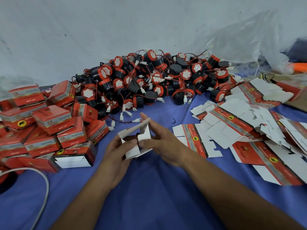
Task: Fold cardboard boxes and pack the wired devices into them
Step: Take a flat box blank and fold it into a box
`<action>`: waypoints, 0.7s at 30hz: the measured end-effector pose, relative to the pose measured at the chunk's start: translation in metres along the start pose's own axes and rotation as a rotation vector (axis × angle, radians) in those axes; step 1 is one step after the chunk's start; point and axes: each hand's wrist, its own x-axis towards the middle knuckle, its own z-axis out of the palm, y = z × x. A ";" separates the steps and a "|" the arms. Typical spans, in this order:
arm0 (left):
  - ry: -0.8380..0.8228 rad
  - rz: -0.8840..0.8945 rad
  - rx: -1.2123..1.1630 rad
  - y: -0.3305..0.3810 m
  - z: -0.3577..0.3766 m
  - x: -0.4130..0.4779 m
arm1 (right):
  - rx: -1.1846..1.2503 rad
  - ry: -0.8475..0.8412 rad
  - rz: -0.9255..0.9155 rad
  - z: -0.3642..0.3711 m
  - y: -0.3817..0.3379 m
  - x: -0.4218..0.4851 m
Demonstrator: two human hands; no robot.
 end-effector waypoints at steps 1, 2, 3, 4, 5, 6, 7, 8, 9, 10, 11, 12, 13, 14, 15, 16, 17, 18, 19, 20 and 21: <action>0.025 0.005 0.015 -0.001 0.002 0.000 | -0.007 0.004 -0.010 0.001 0.000 0.000; 0.044 0.013 0.028 -0.002 0.002 0.001 | -0.012 0.012 -0.021 0.001 0.002 0.000; 0.056 0.023 0.041 -0.003 0.002 0.002 | -0.011 0.026 -0.030 0.001 0.003 0.000; 0.058 0.035 0.059 -0.004 0.002 0.002 | -0.003 0.039 -0.036 0.002 0.004 0.000; 0.047 0.046 0.070 -0.003 0.002 0.003 | 0.009 0.051 -0.043 0.002 0.005 0.001; 0.024 0.056 0.062 -0.003 0.002 0.002 | 0.022 0.067 -0.053 0.002 0.006 0.002; -0.003 0.061 0.042 -0.002 0.002 0.002 | 0.031 0.096 -0.066 0.001 0.006 0.004; -0.027 0.063 0.032 -0.002 0.001 0.002 | 0.039 0.128 -0.079 0.000 0.006 0.005; -0.053 0.069 0.033 -0.001 0.002 0.002 | 0.052 0.151 -0.086 -0.001 0.005 0.005; -0.078 0.076 0.040 -0.001 0.004 0.002 | 0.065 0.156 -0.088 -0.001 0.005 0.005; -0.093 0.076 0.036 0.000 0.005 0.001 | 0.060 0.149 -0.089 -0.001 0.004 0.005; -0.093 0.062 0.017 0.001 0.007 0.001 | 0.029 0.142 -0.093 -0.001 0.004 0.004; -0.079 0.035 -0.013 0.003 0.008 0.001 | -0.022 0.141 -0.101 -0.001 0.004 0.002; -0.053 0.011 -0.031 0.004 0.008 0.002 | -0.076 0.143 -0.114 0.000 0.003 0.001; -0.036 -0.006 -0.032 0.004 0.005 0.002 | -0.114 0.144 -0.127 0.001 0.002 0.000; -0.039 -0.010 -0.011 0.004 0.003 0.002 | -0.132 0.143 -0.137 0.002 0.001 -0.001; -0.058 -0.014 0.013 0.005 0.002 0.002 | -0.134 0.140 -0.146 0.002 0.000 -0.002; -0.077 -0.020 0.030 0.003 0.000 0.002 | -0.128 0.136 -0.153 0.003 -0.001 -0.002; -0.082 -0.032 0.036 0.001 -0.001 0.002 | -0.119 0.137 -0.154 0.003 -0.003 -0.002; -0.078 -0.039 0.035 0.000 -0.002 0.002 | -0.107 0.143 -0.145 0.004 -0.004 -0.002; -0.069 -0.036 0.020 -0.001 -0.002 0.002 | -0.075 0.152 -0.123 0.005 -0.005 -0.001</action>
